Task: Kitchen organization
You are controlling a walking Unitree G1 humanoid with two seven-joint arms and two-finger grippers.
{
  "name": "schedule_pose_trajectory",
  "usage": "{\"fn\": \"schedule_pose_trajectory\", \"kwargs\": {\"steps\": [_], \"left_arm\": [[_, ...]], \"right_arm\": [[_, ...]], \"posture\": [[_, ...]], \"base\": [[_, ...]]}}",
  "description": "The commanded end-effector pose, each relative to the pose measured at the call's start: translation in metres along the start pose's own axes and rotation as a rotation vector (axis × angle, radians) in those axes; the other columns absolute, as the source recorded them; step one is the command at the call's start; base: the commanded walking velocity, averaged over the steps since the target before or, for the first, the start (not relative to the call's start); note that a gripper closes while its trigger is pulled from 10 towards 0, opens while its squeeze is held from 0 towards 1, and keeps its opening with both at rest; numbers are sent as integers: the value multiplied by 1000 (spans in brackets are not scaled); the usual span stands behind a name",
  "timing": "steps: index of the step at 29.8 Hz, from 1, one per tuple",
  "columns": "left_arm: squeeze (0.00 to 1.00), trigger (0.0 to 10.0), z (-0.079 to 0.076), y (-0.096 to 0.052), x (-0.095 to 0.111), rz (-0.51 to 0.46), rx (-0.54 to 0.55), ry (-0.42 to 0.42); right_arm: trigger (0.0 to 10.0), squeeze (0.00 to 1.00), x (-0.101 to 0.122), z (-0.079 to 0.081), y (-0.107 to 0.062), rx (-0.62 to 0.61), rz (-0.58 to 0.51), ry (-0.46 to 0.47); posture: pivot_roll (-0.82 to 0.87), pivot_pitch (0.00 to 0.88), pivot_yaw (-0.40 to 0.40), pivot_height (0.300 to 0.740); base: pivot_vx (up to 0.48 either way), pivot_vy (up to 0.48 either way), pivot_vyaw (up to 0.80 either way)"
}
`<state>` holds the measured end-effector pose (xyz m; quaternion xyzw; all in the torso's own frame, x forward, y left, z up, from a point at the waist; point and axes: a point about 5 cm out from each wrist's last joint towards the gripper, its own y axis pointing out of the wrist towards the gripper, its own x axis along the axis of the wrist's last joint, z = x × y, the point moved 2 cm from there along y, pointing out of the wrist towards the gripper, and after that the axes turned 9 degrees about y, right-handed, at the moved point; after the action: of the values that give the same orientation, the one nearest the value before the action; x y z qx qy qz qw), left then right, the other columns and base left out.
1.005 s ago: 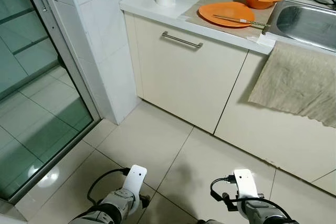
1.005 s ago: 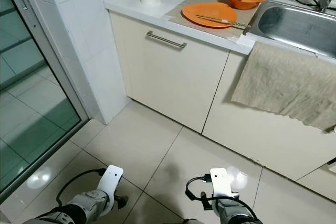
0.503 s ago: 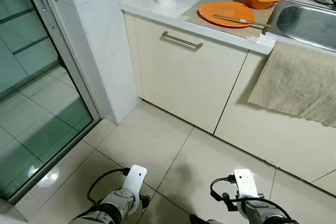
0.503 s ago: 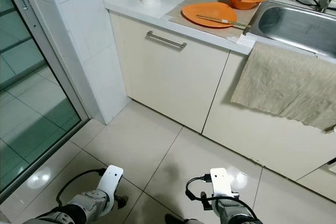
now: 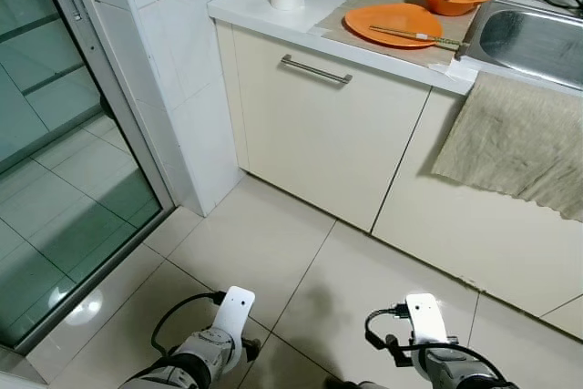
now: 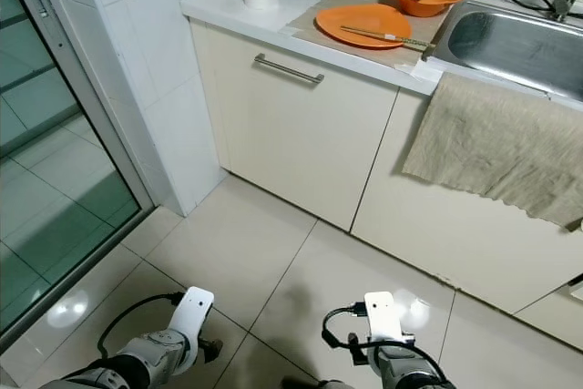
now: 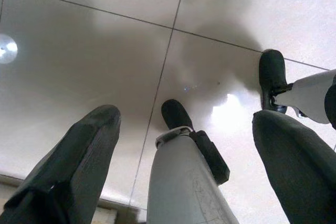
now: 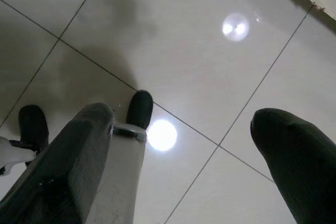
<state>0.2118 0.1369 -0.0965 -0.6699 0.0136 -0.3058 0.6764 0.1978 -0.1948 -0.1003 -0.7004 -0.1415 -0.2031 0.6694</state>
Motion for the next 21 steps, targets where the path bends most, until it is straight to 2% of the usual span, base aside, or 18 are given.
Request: {"fn": "schedule_pose_trajectory", "kwargs": {"steps": [1,2,3,7,9,10,13,16,20,21], "left_arm": [[0,10000,7,-2,-44,123,3,-190],[0,10000,18,-3,-54,82,33,-146],[0,10000,20,-4,-58,74,35,-133],[0,10000,16,-4,-58,61,28,-132],[0,10000,14,-3,-54,36,22,-158],[0,10000,14,-3,-49,11,31,-210],[0,10000,16,-3,-48,-5,44,-240],[0,10000,20,-3,-47,-11,104,-115],[0,10000,14,-2,-47,-11,35,-161],[0,10000,14,-2,-41,-47,18,-196]], "right_arm": [[10000,0,-51,9,-4,35,201,123],[10000,0,-47,6,-3,33,129,163],[10000,0,-45,6,-3,36,107,200],[10000,0,-45,6,-3,36,96,246],[10000,0,-43,11,-3,67,86,197],[10000,0,-42,10,-3,43,81,179],[10000,0,-41,9,-3,32,73,192],[10000,0,-34,5,-2,9,55,166],[10000,0,-27,5,-1,-2,43,158],[10000,0,-14,4,-1,-21,-26,107]], "posture": [[-39,0,26,740],[-78,0,42,740],[-78,0,42,740],[-68,0,39,740],[-62,0,29,740],[-60,0,24,740],[-57,0,22,740],[-50,0,19,740],[-53,0,22,740],[-52,0,26,740]], "base": [[0,0,0],[0,0,0],[0,0,0],[0,0,0],[0,0,0],[0,0,0],[0,0,0],[0,0,0],[0,0,0],[0,0,0]]}}
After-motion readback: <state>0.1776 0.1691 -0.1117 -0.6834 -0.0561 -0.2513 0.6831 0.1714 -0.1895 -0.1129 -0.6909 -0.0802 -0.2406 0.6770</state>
